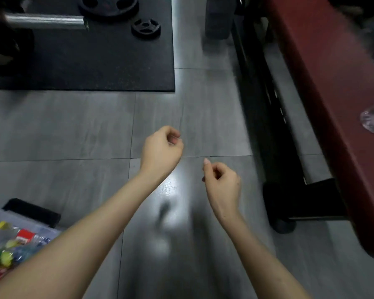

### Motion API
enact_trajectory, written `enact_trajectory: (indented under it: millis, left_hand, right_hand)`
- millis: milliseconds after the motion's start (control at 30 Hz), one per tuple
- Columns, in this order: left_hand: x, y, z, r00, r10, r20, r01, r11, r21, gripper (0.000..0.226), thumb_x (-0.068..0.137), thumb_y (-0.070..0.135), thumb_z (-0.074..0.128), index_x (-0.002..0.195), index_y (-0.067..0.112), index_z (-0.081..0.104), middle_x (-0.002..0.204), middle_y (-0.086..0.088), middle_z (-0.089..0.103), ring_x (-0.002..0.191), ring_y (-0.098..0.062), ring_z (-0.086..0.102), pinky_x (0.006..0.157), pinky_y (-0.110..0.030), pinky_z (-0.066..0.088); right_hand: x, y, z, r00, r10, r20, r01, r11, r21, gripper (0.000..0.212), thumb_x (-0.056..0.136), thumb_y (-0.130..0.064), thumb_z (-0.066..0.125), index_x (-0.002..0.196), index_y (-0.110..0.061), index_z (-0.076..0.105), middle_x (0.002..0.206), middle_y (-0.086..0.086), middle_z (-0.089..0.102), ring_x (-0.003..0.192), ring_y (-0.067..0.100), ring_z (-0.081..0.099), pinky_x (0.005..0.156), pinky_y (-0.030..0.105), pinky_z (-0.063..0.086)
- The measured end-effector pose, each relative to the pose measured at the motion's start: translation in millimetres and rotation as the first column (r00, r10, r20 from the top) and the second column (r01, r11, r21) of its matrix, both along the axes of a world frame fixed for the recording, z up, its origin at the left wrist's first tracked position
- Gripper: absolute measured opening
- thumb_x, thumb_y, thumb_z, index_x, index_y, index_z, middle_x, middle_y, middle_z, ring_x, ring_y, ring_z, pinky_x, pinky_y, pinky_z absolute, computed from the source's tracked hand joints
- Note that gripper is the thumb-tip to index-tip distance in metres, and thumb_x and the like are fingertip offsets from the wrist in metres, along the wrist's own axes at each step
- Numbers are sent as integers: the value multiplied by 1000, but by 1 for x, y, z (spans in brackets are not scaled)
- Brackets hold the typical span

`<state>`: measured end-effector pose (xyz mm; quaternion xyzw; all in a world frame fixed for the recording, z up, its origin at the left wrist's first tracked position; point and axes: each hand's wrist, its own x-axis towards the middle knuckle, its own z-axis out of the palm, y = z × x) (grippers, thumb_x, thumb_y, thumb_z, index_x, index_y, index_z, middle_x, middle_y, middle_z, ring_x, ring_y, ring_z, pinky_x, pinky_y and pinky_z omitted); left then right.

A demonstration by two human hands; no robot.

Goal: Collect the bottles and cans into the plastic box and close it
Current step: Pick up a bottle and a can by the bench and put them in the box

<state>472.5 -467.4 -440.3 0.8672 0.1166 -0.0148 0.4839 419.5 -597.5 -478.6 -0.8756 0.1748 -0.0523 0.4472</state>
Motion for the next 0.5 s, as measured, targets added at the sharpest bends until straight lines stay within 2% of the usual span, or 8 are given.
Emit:
enact_trajectory:
  millis: [167,333,400,500]
  left_hand:
    - [-23,-35,103,998,-18,-53,16,999,-36,6,82,14,57,86,16,61,69,12,54,75,-22,60,77,-47,57]
    - [-45,-116,191,989,-105,-104,92,989,-117,6,80,17,62,86,16,61,68,9,56,72,-21,60,76,-44,57]
    - [-50,-157,219,979,-171,-107,156,978,-137,11,79,22,65,87,18,60,73,8,58,73,-18,59,79,-37,55]
    - [-50,-223,249,962,-258,-88,248,962,-115,30,76,31,71,100,18,58,95,3,60,89,-16,58,84,-29,47]
  right_hand:
    - [-17,-36,108,1000,-19,-3,19,1000,0,44,91,-40,53,67,-4,61,62,11,66,65,30,61,68,43,51]
    - [-38,-113,200,994,-97,40,99,993,-61,47,90,-42,52,62,-5,56,56,10,62,60,30,59,64,45,49]
    - [-47,-154,225,987,-148,56,152,984,-92,45,90,-40,54,60,-5,56,55,10,61,59,31,58,62,45,48]
    - [-59,-216,255,973,-221,59,227,967,-117,42,90,-36,56,59,-8,55,54,8,60,62,33,59,62,42,47]
